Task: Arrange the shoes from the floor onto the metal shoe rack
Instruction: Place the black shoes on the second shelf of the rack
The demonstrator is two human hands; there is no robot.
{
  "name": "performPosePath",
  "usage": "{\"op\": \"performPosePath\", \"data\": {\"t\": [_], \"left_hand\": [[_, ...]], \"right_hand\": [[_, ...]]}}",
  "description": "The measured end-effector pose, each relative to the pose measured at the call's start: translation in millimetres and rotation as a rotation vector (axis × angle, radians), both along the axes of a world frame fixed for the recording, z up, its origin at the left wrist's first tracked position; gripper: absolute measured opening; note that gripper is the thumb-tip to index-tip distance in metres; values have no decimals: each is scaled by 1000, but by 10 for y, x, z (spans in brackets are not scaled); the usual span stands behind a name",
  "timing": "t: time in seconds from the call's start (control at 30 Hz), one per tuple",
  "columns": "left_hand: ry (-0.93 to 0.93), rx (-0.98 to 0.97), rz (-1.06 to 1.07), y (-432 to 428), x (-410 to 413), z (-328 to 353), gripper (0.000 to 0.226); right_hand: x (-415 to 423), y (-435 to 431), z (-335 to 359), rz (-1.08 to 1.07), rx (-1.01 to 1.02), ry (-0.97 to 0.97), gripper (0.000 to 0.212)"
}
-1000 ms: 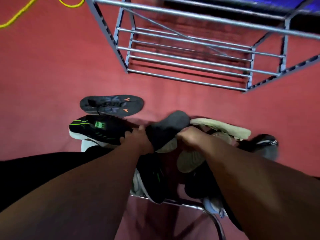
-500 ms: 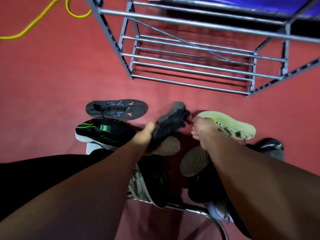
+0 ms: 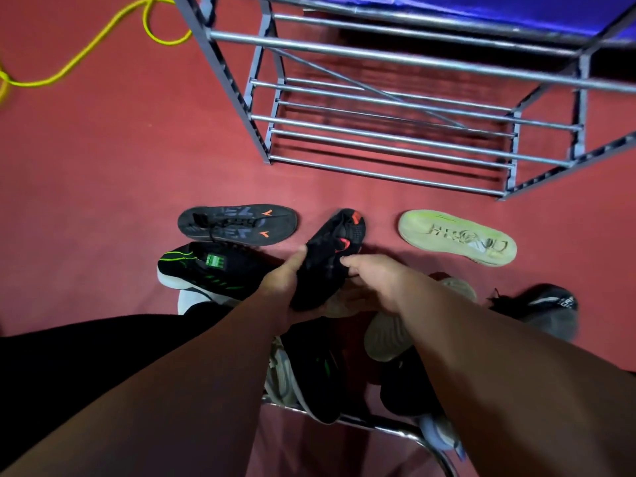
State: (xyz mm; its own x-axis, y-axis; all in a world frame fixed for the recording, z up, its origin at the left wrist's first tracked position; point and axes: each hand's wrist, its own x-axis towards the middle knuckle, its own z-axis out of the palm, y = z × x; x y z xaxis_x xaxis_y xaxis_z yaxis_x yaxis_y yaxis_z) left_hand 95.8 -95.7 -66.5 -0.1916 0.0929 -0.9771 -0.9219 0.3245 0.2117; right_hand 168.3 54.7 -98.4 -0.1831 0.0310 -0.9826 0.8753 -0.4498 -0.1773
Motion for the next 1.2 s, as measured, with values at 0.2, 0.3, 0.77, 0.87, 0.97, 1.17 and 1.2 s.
{"op": "performPosePath", "data": {"t": [0.2,0.3,0.77,0.87,0.97,1.17,1.2], "left_hand": [[4,-48,-153,78,12,52,27],[22,-20,-237,208,101,134,25],[-6,-8,-769,389,657,223,27],[53,-100,-716,407,645,193,10],[115,-170,-776,459,568,133,4],[159,-237,-809,507,581,106,8],[162,-244,-811,507,584,100,8]], "right_hand": [[118,193,44,44,83,30,25],[330,516,214,16,185,58,26],[2148,1306,522,294,693,-260,24],[2108,1261,393,318,649,-188,28],[2041,1234,308,155,572,-144,20],[1949,1280,137,152,559,-188,31],[1934,1276,153,202,573,-198,38]]}}
